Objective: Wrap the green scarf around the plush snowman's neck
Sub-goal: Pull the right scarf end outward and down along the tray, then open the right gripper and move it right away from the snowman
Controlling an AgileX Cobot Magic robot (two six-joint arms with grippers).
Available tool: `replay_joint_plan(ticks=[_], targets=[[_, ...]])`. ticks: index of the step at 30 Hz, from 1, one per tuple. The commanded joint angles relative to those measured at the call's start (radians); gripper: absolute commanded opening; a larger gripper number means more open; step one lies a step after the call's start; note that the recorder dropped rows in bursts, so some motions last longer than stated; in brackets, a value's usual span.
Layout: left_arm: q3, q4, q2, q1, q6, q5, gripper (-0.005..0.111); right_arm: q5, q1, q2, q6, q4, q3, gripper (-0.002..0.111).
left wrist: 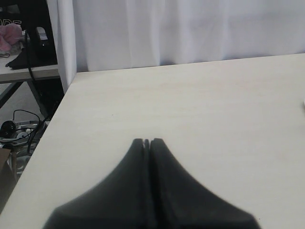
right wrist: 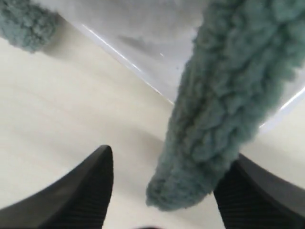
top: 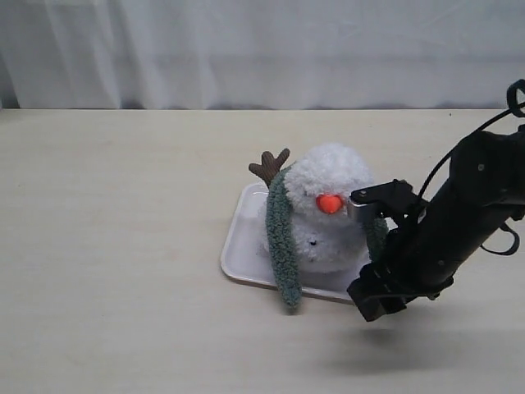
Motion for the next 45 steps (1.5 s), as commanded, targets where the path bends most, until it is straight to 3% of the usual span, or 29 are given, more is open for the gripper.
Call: replay_joint_plan(ticks=[1, 10, 18, 20, 23, 26, 34, 41, 45], targets=[[0.003, -0.003, -0.002, -0.008, 0.002, -0.007, 0.000, 0.008, -0.004, -0.086, -0.009, 0.000, -0.007, 0.057], [0.003, -0.003, -0.002, -0.008, 0.002, -0.007, 0.000, 0.000, -0.004, -0.270, 0.119, -0.116, -0.007, 0.057], [0.003, -0.003, -0.002, -0.008, 0.002, -0.007, 0.000, -0.011, -0.006, -0.324, 0.648, -0.585, 0.048, 0.054], [0.003, -0.003, -0.002, -0.008, 0.002, -0.007, 0.000, -0.042, -0.008, -0.322, 0.799, -0.696, 0.094, 0.049], [0.003, -0.003, -0.002, -0.008, 0.002, -0.007, 0.000, -0.113, -0.054, -0.322, 0.841, -0.695, 0.134, 0.039], [0.003, -0.003, -0.002, -0.008, 0.002, -0.007, 0.000, -0.202, -0.111, -0.322, 0.777, -0.591, 0.171, 0.033], [0.003, -0.003, -0.002, -0.008, 0.002, -0.007, 0.000, -0.518, -0.143, -0.303, 0.261, -0.139, 0.268, 0.029], [0.003, -0.003, -0.002, -0.008, 0.002, -0.007, 0.000, -0.556, -0.143, -0.218, -0.022, 0.126, 0.272, 0.030], [0.003, -0.003, -0.002, -0.008, 0.002, -0.007, 0.000, -0.553, -0.080, -0.184, -0.233, 0.288, 0.272, 0.030]])
